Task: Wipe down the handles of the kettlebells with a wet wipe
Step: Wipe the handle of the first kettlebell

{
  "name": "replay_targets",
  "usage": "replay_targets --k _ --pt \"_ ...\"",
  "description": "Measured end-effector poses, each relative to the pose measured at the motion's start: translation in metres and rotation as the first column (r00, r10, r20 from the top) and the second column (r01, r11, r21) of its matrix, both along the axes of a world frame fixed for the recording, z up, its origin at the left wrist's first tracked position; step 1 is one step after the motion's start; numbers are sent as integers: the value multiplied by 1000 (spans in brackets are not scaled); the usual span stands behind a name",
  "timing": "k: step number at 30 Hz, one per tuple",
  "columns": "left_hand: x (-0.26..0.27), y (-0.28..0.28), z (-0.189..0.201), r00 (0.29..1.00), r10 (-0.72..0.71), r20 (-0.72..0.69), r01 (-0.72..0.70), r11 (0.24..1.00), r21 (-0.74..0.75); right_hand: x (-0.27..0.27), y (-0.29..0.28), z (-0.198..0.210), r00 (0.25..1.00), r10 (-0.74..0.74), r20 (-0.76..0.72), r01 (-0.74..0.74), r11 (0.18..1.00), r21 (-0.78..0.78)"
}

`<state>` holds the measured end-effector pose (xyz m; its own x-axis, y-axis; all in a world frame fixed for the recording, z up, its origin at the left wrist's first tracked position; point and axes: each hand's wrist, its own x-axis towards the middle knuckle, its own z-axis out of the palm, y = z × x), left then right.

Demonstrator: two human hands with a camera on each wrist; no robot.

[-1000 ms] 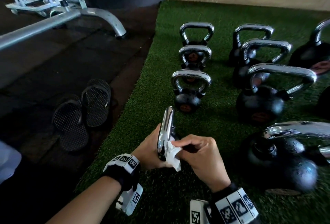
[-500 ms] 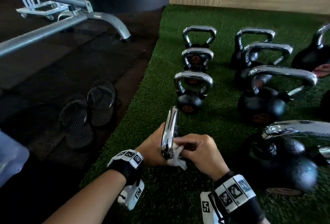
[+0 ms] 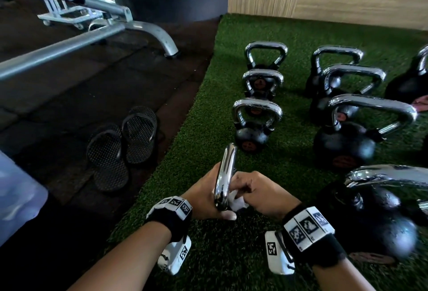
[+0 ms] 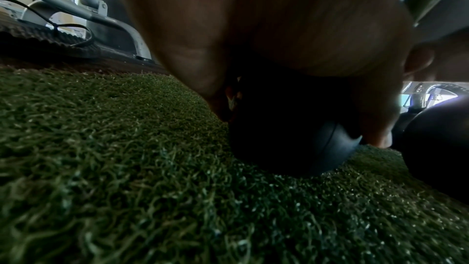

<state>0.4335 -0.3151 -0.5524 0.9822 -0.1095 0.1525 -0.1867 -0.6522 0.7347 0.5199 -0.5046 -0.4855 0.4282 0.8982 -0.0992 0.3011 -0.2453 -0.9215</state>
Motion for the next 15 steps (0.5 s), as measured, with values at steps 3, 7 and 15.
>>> replay_targets --k 3,7,15 --pt "0 0 0 1000 1 20 0 998 -57 2 4 4 999 36 -4 -36 999 9" --pt "3 -1 -3 999 -28 20 28 1000 -12 3 5 1 992 77 -98 -67 992 107" --pt "11 -3 8 990 -116 -76 132 959 251 -10 13 -25 848 -112 -518 291 915 279"
